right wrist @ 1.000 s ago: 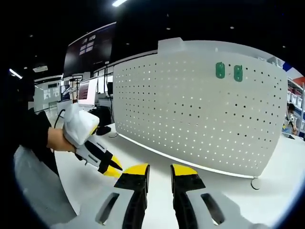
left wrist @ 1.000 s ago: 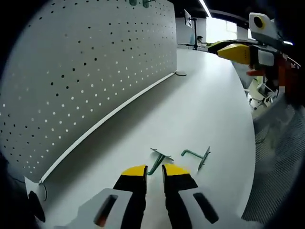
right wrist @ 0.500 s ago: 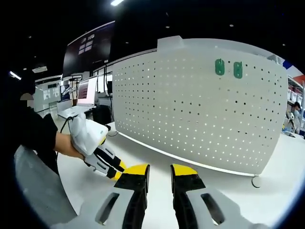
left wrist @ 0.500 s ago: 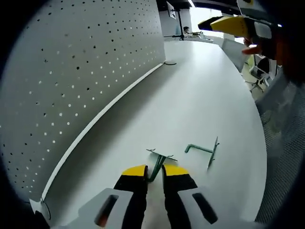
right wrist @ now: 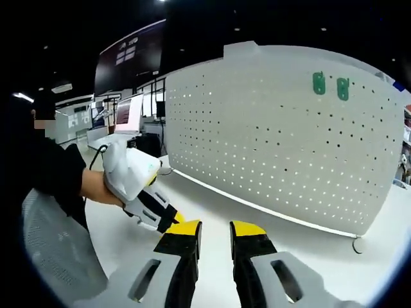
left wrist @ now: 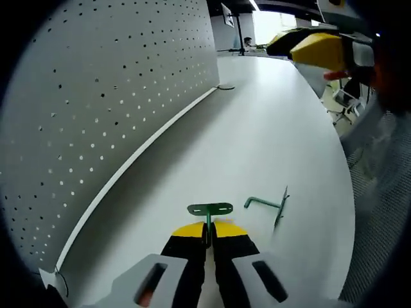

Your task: Insert the hook assembly into the mounting plate slot until the hook locks in place.

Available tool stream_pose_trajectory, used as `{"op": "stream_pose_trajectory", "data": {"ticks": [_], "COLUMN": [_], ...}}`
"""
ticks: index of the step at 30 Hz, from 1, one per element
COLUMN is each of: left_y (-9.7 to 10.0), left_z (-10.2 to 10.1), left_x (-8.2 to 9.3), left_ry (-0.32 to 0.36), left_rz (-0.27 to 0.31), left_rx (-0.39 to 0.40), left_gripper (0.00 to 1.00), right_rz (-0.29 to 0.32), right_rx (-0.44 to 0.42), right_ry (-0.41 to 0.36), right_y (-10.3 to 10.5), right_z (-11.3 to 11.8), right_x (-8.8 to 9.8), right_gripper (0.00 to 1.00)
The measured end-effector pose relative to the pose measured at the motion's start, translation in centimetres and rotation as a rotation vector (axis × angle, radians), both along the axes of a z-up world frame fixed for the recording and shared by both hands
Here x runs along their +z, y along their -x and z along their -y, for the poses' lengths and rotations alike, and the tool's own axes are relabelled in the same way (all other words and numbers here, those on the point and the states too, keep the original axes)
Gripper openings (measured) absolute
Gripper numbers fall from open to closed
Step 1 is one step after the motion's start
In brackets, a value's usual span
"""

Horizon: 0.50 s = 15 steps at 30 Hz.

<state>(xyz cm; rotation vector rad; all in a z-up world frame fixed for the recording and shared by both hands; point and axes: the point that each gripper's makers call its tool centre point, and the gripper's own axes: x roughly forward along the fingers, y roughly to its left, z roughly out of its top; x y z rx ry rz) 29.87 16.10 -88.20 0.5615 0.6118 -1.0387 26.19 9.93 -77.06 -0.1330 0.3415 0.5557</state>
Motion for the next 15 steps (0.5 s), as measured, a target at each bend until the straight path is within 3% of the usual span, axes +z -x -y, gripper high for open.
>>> {"op": "stream_pose_trajectory", "data": {"ticks": [8, 15], "left_y": [1.8, 3.9], "left_z": [1.0, 2.8], "left_x": [2.7, 5.0], "left_ry": [0.042, 0.086], "left_rz": [0.039, 0.079], "left_rx": [0.006, -0.009], "left_gripper": [0.03, 0.03], "right_rz": [-0.077, -0.093], "right_rx": [0.048, 0.072], "right_ry": [0.044, 0.075], "right_y": [-0.1, 0.4], "right_z": [-1.8, -2.2], "right_x": [-2.5, -3.1], "right_gripper": [0.15, 0.12]}}
